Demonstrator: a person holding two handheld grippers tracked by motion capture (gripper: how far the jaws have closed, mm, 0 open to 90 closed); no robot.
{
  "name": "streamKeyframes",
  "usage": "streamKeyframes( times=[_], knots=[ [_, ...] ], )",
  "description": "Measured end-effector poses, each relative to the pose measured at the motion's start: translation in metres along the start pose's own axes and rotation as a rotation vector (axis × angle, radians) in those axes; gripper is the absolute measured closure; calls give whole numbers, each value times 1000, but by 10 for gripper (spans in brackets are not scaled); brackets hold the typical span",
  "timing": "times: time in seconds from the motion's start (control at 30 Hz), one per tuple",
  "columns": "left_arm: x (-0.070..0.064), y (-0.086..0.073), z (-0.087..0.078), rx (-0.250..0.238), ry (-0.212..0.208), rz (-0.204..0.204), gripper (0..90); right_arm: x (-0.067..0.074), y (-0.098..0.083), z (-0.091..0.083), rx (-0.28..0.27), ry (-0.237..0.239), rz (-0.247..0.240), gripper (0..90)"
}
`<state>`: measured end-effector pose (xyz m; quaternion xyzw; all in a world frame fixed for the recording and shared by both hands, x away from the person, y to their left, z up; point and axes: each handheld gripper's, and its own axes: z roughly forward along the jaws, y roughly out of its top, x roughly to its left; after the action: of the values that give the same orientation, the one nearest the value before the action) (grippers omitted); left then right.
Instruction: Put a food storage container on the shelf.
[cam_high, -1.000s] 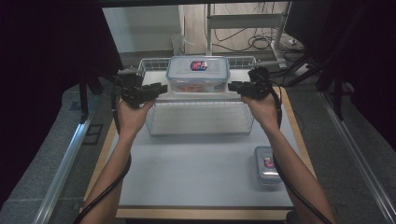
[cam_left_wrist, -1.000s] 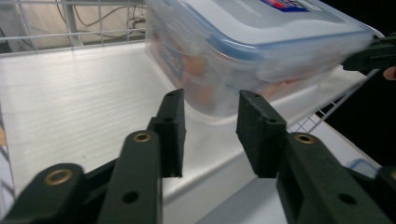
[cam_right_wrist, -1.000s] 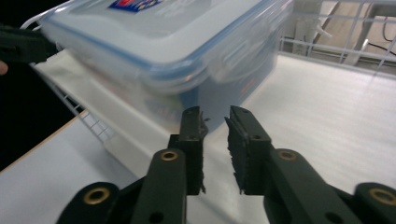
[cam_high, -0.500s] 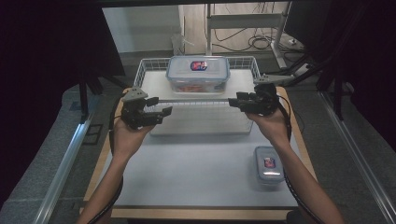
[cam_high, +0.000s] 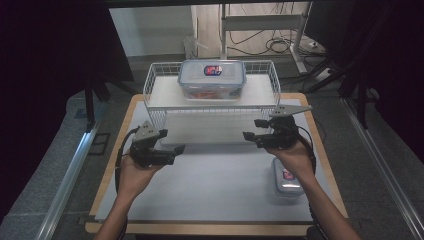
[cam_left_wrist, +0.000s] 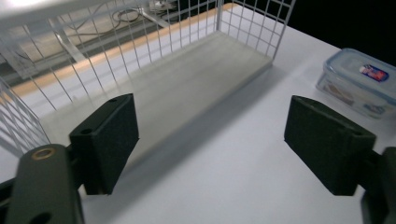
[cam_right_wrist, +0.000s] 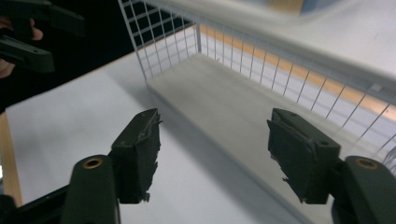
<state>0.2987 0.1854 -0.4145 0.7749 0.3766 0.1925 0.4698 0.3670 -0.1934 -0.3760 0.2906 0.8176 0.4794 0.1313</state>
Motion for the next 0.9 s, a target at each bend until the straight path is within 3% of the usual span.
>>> streamKeyframes(
  times=[0.27,0.4,0.53,0.8,0.9],
  knots=[
    [-12,-37,-5,-17,-57,-38,132,7,-34,4,28,-21,-13,206],
    [-19,-58,-4,-7,-52,-42,106,14,-47,7,45,-31,-29,153],
    [-26,-75,-4,12,-14,-33,61,23,-61,8,51,-14,-31,123],
    [-38,-93,1,69,44,40,46,39,-90,11,80,-15,-27,100],
    [-42,-97,5,107,81,89,47,42,-99,12,103,-27,-38,99]
  ],
)
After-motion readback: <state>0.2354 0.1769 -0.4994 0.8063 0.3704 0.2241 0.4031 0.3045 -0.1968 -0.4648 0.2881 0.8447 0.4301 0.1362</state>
